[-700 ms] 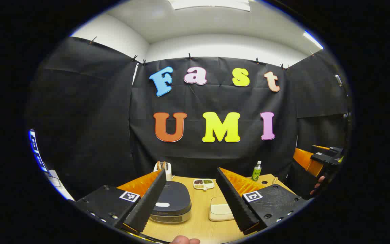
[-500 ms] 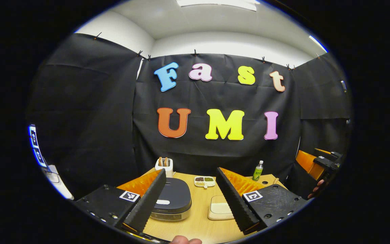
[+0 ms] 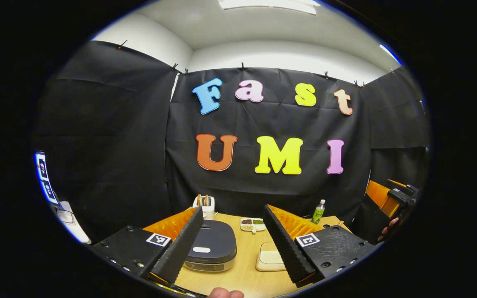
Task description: Close the left gripper, press the button to open the rice cooker; take a wooden spoon from the chopstick holder with the right hand, scoop a spoonful of rice and pour it into the rice cooker, then put the wooden spoon back into the chopstick holder.
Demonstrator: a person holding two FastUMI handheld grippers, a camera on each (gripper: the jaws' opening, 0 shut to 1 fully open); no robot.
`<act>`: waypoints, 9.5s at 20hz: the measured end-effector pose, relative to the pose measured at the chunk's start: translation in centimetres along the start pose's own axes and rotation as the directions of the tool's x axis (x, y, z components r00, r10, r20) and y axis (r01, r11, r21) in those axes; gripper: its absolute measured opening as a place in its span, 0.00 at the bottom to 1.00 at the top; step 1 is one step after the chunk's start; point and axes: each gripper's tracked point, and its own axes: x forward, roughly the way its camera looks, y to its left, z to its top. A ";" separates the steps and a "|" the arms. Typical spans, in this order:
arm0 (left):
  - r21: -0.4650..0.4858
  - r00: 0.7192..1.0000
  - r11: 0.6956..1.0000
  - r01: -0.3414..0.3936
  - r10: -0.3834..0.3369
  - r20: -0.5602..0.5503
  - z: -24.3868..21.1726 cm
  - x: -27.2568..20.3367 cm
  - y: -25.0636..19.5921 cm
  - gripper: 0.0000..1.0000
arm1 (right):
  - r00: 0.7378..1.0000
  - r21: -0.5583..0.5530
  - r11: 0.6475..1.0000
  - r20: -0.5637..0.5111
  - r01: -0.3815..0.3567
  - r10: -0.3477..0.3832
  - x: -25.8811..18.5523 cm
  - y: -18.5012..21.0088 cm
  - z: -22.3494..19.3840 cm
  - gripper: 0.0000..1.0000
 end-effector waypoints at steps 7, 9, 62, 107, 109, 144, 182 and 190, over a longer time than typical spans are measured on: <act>0.019 1.000 0.999 -0.026 0.026 0.002 -0.3 0.2 0.7 0.94 | 0.999 -0.036 0.999 -0.045 -0.017 0.015 0.5 0.6 -1.1 1.00; 0.023 1.000 0.999 -0.031 0.031 0.000 -0.2 0.2 0.9 0.94 | 0.998 -0.038 0.999 -0.051 -0.024 0.022 1.0 0.7 -1.1 1.00; -0.138 0.623 0.974 -0.182 0.005 -0.783 -24.4 10.0 8.1 0.00 | 0.967 0.008 0.983 -0.183 0.183 -0.178 9.1 -11.3 -7.8 1.00; -0.075 0.991 0.997 0.031 -0.041 -0.125 -1.0 6.9 0.2 0.95 | 0.956 -0.023 0.994 -0.272 0.110 -0.112 10.7 -14.0 -10.3 1.00; -0.070 0.992 0.997 0.024 -0.033 -0.122 -1.1 6.9 -0.4 0.95 | 0.943 -0.018 0.993 -0.313 0.115 -0.115 12.0 -15.2 -12.1 0.98; -0.076 0.976 0.993 -0.094 0.076 -0.206 -4.0 7.9 -2.1 0.95 | 0.669 0.294 0.944 -0.733 0.148 0.123 22.1 -21.4 -32.9 0.16; 0.028 0.971 0.978 -0.207 0.209 -0.118 -3.5 0.0 10.6 0.95 | 0.772 -0.299 0.951 -0.623 -0.085 -0.127 19.7 2.9 -33.9 0.10; 0.042 0.948 0.961 -0.273 0.276 -0.156 -4.2 -1.1 12.3 0.95 | 0.757 -0.230 0.962 -0.652 -0.150 -0.038 20.2 7.7 -36.6 0.11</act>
